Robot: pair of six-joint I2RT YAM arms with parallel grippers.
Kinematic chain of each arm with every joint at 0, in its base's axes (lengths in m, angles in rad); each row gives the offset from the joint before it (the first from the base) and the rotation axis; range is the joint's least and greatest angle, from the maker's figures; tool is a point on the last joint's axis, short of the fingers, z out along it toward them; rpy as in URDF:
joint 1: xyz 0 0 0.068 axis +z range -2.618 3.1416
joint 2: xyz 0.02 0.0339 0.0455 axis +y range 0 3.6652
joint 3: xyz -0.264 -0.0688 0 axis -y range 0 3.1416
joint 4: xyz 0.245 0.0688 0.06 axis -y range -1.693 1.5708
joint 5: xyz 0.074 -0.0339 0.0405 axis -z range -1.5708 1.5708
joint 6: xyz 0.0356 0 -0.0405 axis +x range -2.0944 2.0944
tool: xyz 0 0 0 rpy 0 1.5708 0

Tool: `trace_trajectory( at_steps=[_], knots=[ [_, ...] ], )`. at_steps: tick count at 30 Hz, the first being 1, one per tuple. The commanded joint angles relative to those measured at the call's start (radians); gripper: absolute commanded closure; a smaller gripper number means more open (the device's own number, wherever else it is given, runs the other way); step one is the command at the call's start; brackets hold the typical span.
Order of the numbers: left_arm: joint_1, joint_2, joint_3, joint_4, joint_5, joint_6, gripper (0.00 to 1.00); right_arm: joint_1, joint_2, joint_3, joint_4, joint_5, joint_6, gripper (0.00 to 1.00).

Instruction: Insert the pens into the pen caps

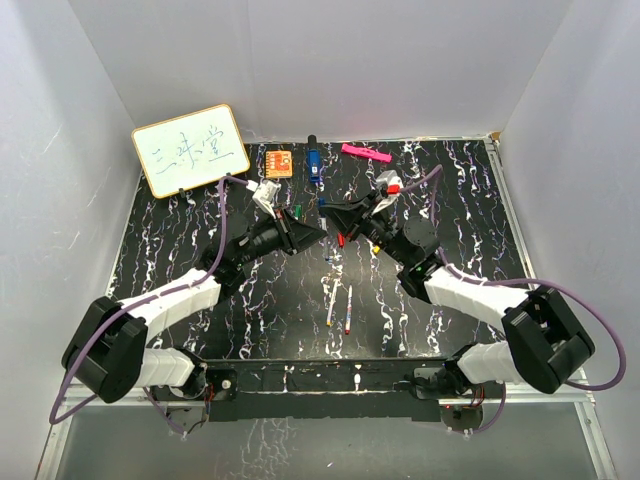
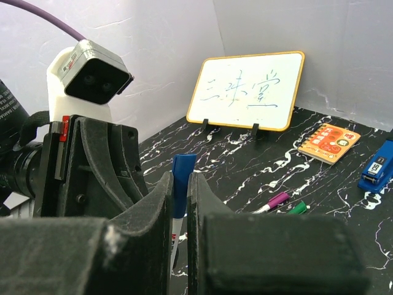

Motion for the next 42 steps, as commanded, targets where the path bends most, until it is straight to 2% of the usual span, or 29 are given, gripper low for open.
trace_trajectory(
  at_steps=[1, 12, 23, 24, 26, 29, 30, 37, 42],
  knots=[
    [0.06, -0.042, 0.071, 0.341, -0.094, -0.065, 1.0, 0.022, 0.048, -0.046, -0.276, -0.124, -0.063, 1.0],
    [0.082, -0.059, 0.072, 0.336, -0.106, -0.069, 1.0, 0.058, 0.061, -0.052, -0.315, -0.108, -0.085, 1.0],
    [0.085, -0.074, 0.051, 0.273, -0.103, -0.057, 1.0, 0.06, 0.008, -0.028, -0.313, 0.007, -0.085, 1.0],
    [0.085, -0.073, 0.053, 0.245, -0.1, -0.047, 1.0, 0.06, 0.002, -0.019, -0.314, 0.017, -0.087, 1.0],
    [0.085, -0.076, 0.053, 0.151, -0.098, -0.018, 1.0, 0.059, -0.013, -0.002, -0.314, 0.045, -0.089, 0.93],
    [0.085, -0.086, 0.04, 0.025, -0.111, 0.026, 1.0, 0.059, -0.042, 0.023, -0.298, 0.096, -0.091, 0.72],
    [0.085, -0.086, 0.036, -0.019, -0.115, 0.04, 1.0, 0.06, -0.052, 0.029, -0.285, 0.113, -0.092, 0.7],
    [0.086, -0.065, 0.027, -0.283, -0.201, 0.152, 1.0, 0.059, -0.111, 0.062, -0.225, 0.19, -0.095, 0.66],
    [0.085, -0.03, 0.072, -0.425, -0.371, 0.273, 1.0, 0.059, -0.136, 0.053, -0.242, 0.253, -0.087, 0.65]
  ],
)
